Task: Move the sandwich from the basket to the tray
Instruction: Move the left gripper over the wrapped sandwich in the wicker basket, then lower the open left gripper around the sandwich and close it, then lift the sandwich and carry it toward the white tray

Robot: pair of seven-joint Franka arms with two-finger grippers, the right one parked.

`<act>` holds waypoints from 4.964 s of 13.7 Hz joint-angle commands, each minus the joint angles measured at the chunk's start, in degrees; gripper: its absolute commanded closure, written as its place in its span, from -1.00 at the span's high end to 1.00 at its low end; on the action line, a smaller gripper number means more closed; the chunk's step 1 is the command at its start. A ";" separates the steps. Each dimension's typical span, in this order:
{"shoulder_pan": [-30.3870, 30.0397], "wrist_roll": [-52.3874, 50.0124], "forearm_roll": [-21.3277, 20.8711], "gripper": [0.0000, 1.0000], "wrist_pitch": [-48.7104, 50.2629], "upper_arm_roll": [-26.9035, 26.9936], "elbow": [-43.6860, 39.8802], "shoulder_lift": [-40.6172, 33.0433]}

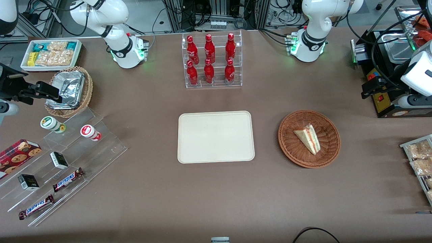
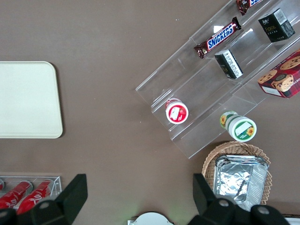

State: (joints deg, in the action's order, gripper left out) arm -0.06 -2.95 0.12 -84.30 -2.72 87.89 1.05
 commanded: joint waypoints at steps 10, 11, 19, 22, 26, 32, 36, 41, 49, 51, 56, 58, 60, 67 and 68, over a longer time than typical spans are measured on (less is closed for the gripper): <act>2.17 0.23 0.58 1.00 -5.84 -0.71 9.73 4.32; 2.69 0.14 0.50 1.00 -8.74 -0.80 12.72 4.05; 3.14 -5.02 0.41 1.00 -32.12 -0.89 32.59 2.82; 3.14 -19.67 0.32 1.00 -38.29 -3.34 34.81 3.96; 3.14 -34.89 0.23 1.00 -43.74 -5.54 34.72 6.94; 2.87 -44.32 -0.21 1.00 -47.87 -6.16 36.30 7.83; 2.96 -49.16 -0.21 1.00 -53.15 -6.07 38.06 9.67; 2.96 -49.17 -0.38 1.00 -55.61 -6.07 38.85 13.09; 2.87 -48.64 -1.34 -1.00 -53.79 -5.81 39.21 14.51; 2.87 -48.55 -5.90 -1.00 -50.63 -5.90 38.68 13.37; 3.05 -46.98 -7.06 -1.00 -39.65 -8.00 30.17 13.72; 3.05 -42.07 -6.37 -1.00 -33.67 -9.14 25.43 14.16; 3.05 -40.64 -4.79 -1.00 -32.24 -11.59 21.82 15.12; 7.41 -41.96 -5.28 -1.00 -32.68 -24.35 9.59 26.63; 9.70 -42.05 -6.44 -1.00 -32.68 -24.27 8.11 28.12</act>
State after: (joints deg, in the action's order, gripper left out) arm 5.54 -44.55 -3.89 -118.18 -26.67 100.51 25.83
